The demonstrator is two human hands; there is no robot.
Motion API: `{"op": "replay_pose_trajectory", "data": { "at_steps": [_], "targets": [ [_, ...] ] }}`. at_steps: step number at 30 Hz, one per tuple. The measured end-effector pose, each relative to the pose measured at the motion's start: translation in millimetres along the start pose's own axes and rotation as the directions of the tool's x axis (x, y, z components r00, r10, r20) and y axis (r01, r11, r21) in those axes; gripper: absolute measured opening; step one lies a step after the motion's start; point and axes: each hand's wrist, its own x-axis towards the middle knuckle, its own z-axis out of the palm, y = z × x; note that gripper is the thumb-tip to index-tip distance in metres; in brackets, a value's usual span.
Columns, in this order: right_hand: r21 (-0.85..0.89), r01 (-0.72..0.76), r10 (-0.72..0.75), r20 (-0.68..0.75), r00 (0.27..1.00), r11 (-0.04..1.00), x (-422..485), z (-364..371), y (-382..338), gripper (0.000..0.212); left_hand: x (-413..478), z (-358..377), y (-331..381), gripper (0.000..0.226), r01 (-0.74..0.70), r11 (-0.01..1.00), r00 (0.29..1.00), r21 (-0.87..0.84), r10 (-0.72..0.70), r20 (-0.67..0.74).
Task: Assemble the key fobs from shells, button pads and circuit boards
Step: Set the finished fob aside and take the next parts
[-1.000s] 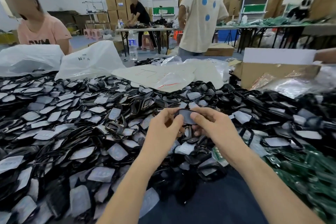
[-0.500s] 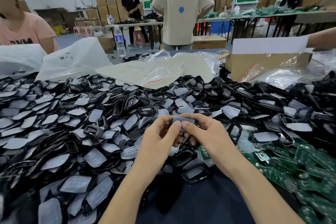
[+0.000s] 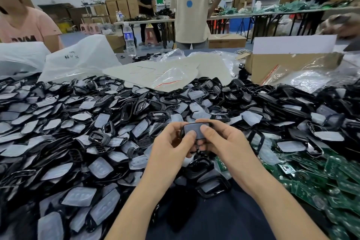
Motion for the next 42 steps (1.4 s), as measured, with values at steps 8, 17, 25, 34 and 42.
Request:
{"op": "replay_pose_trajectory", "data": {
  "at_steps": [8, 17, 25, 34, 42],
  "targets": [
    [-0.035, 0.025, -0.026, -0.015, 1.0, 0.999, -1.8, 2.5, -1.0, 0.019, 0.1, -0.2, -3.3, 0.009, -0.012, 1.0, 1.0, 0.023, 0.012, -0.015],
    [0.027, 0.039, -0.039, -0.022, 0.999, 0.999, -1.5, 7.6, 2.6, 0.029, 0.0, 1.3, -0.1, 0.011, -0.016, 1.0, 0.999, 0.015, 0.016, -0.032],
    [0.059, 0.023, -0.021, -0.035, 0.999, 0.998, -1.0, 8.5, 4.9, 0.027, -1.3, 2.4, 1.8, 0.017, -0.034, 0.999, 0.998, 0.013, 0.035, -0.043],
    [0.029, 0.055, -0.053, -0.084, 0.995, 0.998, -2.8, 16.1, 7.8, 0.019, -5.1, 8.2, 4.7, 0.02, 0.046, 0.994, 0.994, -0.104, -0.056, -0.097],
    [0.038, 0.066, -0.062, -0.092, 0.994, 0.997, -5.3, 23.9, 8.4, 0.021, -7.1, 15.3, 6.9, 0.012, 0.058, 0.993, 0.993, -0.102, -0.068, -0.1]
  ]
}}
